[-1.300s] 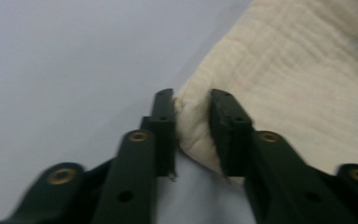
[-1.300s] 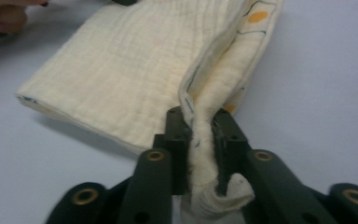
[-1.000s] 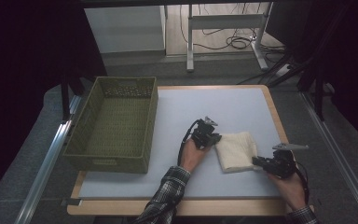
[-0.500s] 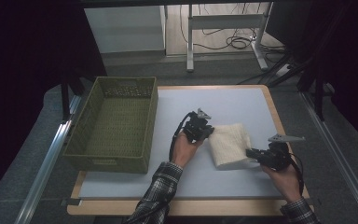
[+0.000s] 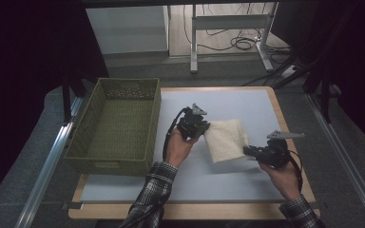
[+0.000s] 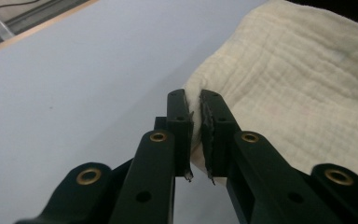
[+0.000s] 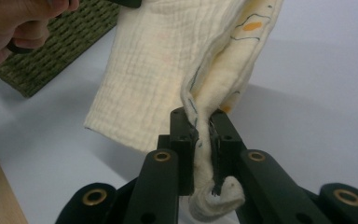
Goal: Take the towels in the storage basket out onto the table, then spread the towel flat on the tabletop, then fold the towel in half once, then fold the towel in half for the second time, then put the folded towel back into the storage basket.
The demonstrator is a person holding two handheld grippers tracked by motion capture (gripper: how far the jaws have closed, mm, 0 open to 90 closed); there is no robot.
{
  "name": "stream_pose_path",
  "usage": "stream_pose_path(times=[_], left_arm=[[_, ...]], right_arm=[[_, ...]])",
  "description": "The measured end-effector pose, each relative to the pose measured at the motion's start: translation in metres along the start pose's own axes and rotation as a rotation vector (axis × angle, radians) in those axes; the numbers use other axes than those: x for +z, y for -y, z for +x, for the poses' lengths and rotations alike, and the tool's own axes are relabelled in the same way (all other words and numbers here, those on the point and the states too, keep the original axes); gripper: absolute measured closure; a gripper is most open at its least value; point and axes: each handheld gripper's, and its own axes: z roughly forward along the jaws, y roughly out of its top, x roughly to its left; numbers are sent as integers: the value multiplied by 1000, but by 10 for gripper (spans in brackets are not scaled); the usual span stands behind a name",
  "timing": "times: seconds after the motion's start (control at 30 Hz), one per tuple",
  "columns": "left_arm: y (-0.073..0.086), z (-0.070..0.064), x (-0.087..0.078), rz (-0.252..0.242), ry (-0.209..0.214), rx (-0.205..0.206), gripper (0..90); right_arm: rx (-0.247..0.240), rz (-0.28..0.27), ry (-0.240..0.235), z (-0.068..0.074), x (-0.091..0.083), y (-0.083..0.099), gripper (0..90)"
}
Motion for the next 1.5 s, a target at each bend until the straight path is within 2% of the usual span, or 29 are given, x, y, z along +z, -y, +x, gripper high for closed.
stream_pose_path(times=[0.27,0.4,0.7,0.93,1.5], left_arm=[[1,13,-18,-4,-41,-9,829],[2,17,-22,0,-51,-8,830],[2,26,-35,0,-80,-17,830],[2,38,-49,0,-113,-26,830],[2,64,-74,-9,-161,-46,830]], right_arm=[[-28,-6,-12,12,13,-14,821],[-35,-7,-15,15,17,-17,821],[-34,-8,-39,24,28,-29,820],[-50,-7,-43,34,41,-41,820],[-70,-7,-57,56,61,-68,820]])
